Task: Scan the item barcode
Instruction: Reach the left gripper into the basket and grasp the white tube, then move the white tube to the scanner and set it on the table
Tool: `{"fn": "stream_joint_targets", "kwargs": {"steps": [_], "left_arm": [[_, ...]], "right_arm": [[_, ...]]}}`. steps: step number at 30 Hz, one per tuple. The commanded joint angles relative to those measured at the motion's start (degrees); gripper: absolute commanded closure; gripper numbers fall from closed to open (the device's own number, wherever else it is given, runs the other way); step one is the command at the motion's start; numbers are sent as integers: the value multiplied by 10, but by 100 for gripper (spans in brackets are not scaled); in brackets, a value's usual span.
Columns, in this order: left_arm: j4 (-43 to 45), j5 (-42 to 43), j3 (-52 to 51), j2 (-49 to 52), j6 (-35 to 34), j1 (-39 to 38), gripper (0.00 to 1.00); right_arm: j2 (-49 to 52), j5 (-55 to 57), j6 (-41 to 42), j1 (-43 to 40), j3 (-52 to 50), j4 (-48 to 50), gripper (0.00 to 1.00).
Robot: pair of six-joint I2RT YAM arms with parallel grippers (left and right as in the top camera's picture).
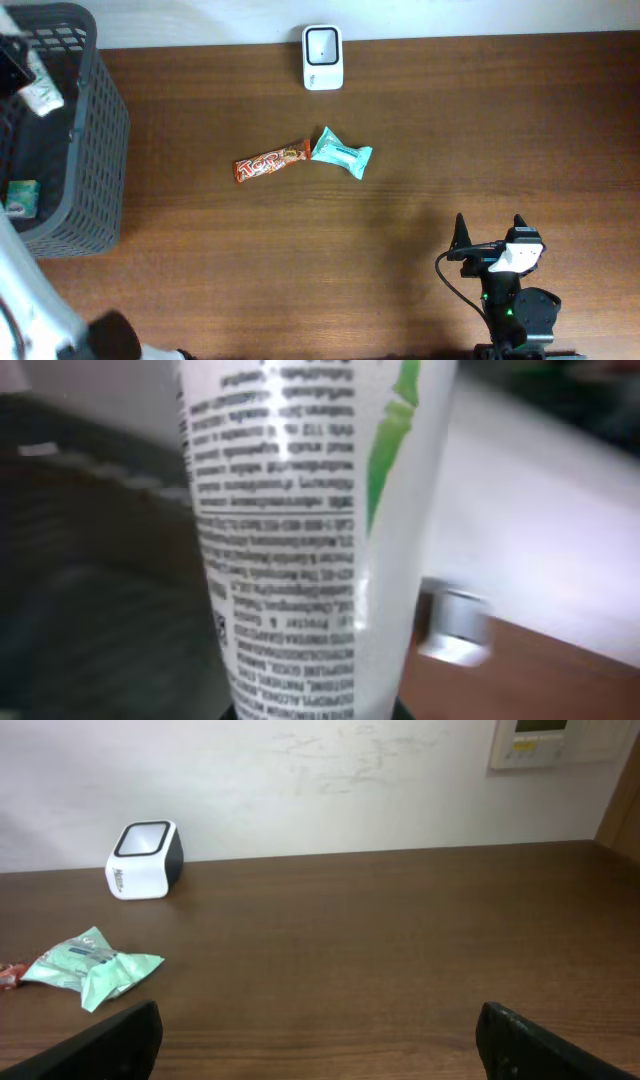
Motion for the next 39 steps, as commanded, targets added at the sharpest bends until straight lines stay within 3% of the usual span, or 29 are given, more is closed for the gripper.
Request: {"fn": "stream_joint_targets", "kwargs": {"steps": [1,3,5,7,8,9,12,20,24,26,27,29,34,37,39], "left_arm": [[-35,156,14,-47,-35,-99,100],[-75,119,4,-37,-11,-187,100],[-102,7,-38,-10,-10,-310,100],[-100,-39,-73,20,-11,-382,100],[-97,-83,-95,51,-37,-436,100],[-89,-159,-113,88,-112,-478,100],[-66,-303,-119,169,-212,-525,100],[40,-309,-119,355,-217,-539,100],[35,-270,-119,374,-216,-543,88],[33,-261,-119,374,-216,-548,75],[33,-245,-118,374,-215,-549,67],[30,-177,-100,370,-179,-547,62],[-64,-166,41,318,-138,-525,53],[-130,-205,156,280,-136,-489,35],[-168,-251,240,252,-129,-442,34]], "right_arm": [[-3,7,2,-4,-5,-1,1],[-3,7,2,-4,-5,-1,1],[-3,7,2,-4,-5,-1,2],[-3,7,2,-4,-5,-1,1],[-3,7,2,-4,-5,-1,1],[-3,7,2,-4,-5,-1,1],[-3,7,2,-4,-5,-1,1],[-3,7,2,-4,-5,-1,1],[-3,7,2,-4,-5,-1,1],[-3,7,2,-4,-5,-1,1],[-3,7,2,-4,-5,-1,1],[-3,7,2,-4,-5,-1,1],[-3,7,2,-4,-5,-1,1],[-3,7,2,-4,-5,-1,1],[-3,7,2,-4,-5,-1,1]]}}
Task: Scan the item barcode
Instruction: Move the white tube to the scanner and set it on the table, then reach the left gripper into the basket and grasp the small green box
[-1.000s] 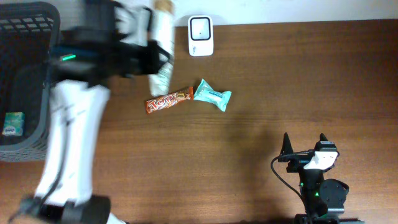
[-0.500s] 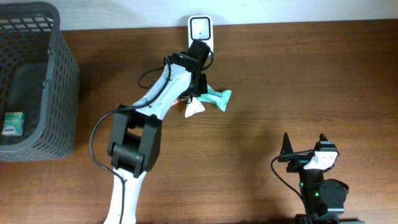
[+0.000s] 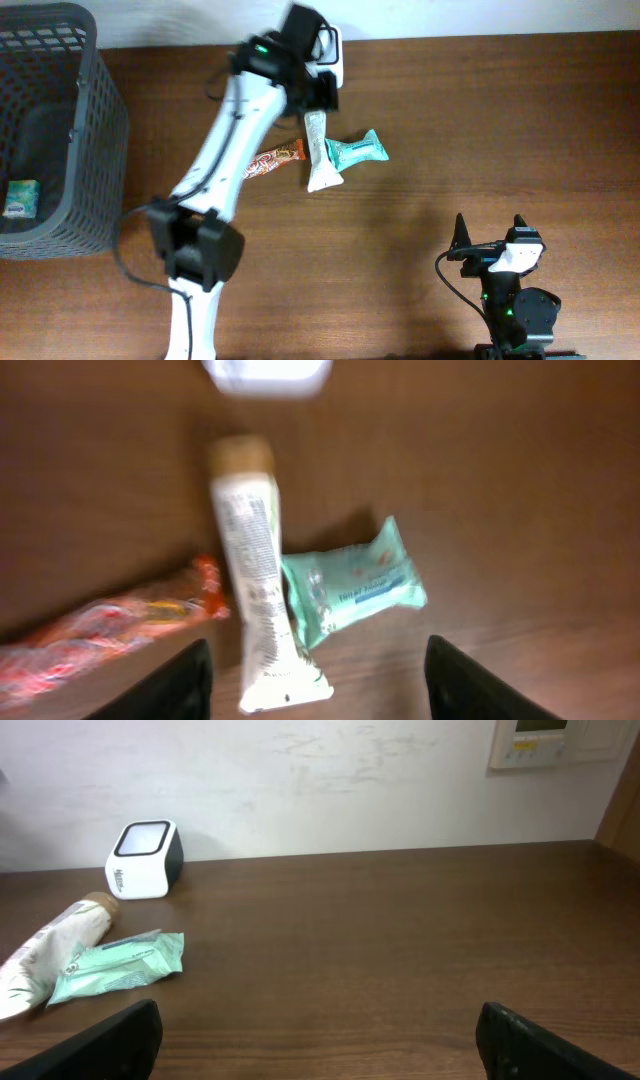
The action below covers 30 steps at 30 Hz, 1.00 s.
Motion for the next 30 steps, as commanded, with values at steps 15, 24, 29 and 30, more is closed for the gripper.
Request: {"fn": "stream_joint_targets", "kwargs": {"steps": [15,24,29,30], "left_arm": [[24,-278,64,-80,253,469,36],[155,-375,-284,-56,349,516,38],[293,-375,-413,-56,432,525,39],[304,-375,-422,-56,440,528,39]], "right_arm": [[-3,7,3,-4,-5,-1,1],[-3,7,3,-4,-5,-1,1],[-3,7,3,-4,-5,-1,1],[-3,7,3,-4,-5,-1,1]]}}
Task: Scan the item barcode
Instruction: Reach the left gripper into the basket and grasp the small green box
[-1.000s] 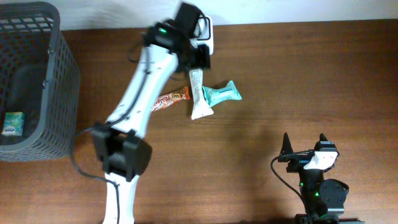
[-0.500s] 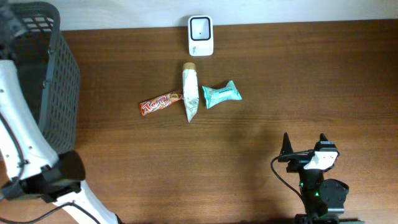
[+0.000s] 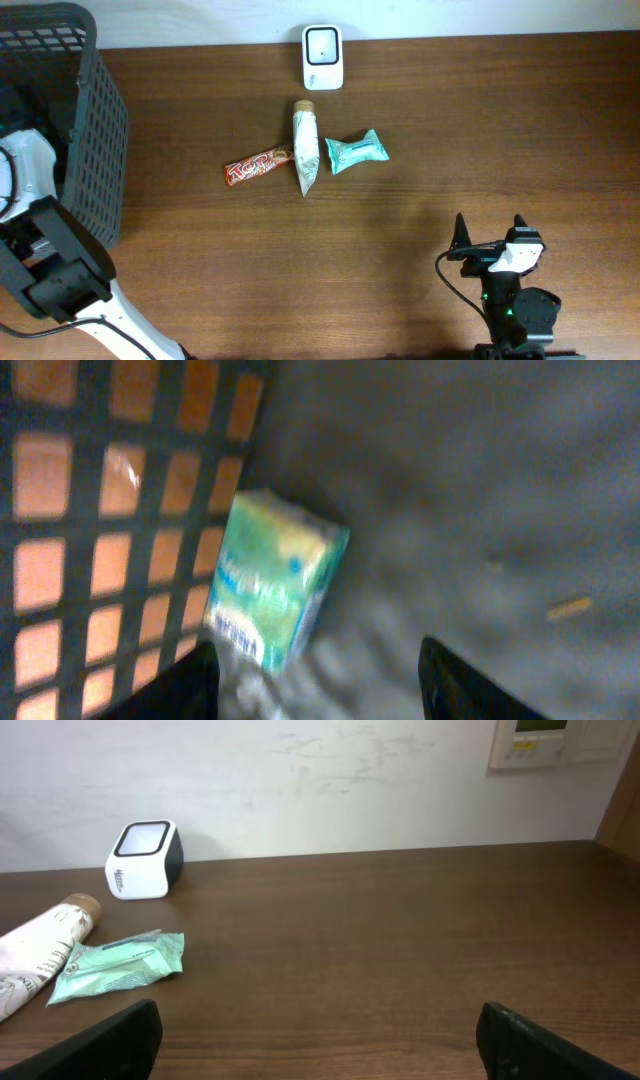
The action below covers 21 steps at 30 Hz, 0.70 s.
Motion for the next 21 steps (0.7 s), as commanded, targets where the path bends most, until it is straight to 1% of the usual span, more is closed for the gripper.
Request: {"fn": "stream_joint_targets", "kwargs": {"steps": [1,3,5,7,8,10,11,12,13,14,16,18,21], "left_arm": [[57,-10,-44,-1,63,17,39],[91,-8,-63,-1,63,39,39],[103,7,-74,-1,68,58,42],[104,86,-85,-1,93,79,42],[108,101,-90,-1,97,86,42],[111,104,-96,0,97,98,53],[110,114,-99,0,97,100,61],[110,128,-103,0,97,101,66],[109,147,-109,0,96,101,81],[108,151,-109,-1,83,100,100],[108,152,-108,-11,38,93,100],[100,165,-97,-51,-11,74,100],[96,245,-60,-156,-41,31,100]], "right_arm": [[-3,7,2,-4,-5,-1,1],[-3,7,2,-4,-5,-1,1],[-3,7,2,-4,-5,-1,1],[-3,7,2,-4,-5,-1,1],[-3,7,2,-4,-5,-1,1],[-3,7,2,-4,-5,-1,1],[-3,7,2,-4,-5,-1,1],[-3,7,2,-4,-5,-1,1],[-3,7,2,-4,-5,-1,1],[-3,7,2,-4,-5,-1,1],[-3,7,2,-4,-5,-1,1],[-3,7,2,-4,-5,-1,1],[-3,7,2,-4,-5,-1,1]]}}
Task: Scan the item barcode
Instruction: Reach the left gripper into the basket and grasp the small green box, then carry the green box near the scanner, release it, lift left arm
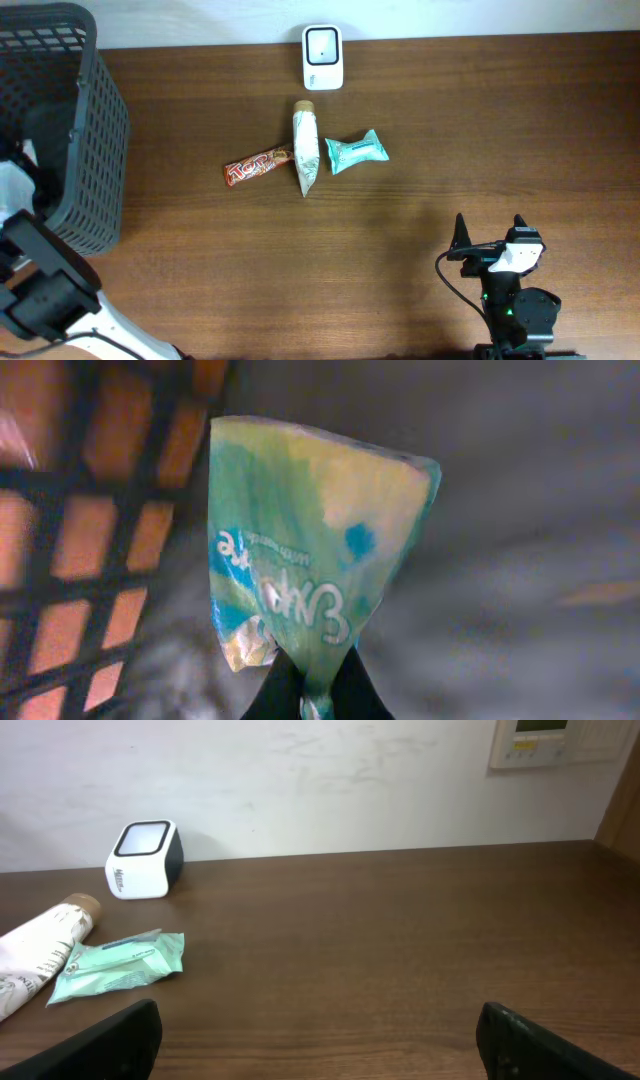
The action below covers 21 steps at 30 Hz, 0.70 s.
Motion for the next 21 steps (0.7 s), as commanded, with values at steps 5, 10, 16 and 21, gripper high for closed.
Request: {"fn": "stream_joint_targets", "kwargs": {"steps": [5,10,16,21], "left_arm": [[35,129,84,-313,-195,-112,100],[36,310,80,-408,-276,-268,100],[-116,291,51,-296,-277,-464,100],[-202,269,51,-131,-294,-562,100]], "right_arm": [[-3,7,3,-4,-5,-1,1],[-3,7,3,-4,-5,-1,1],[-3,7,3,-4,-5,-1,1],[-3,7,3,-4,-5,-1,1]]}}
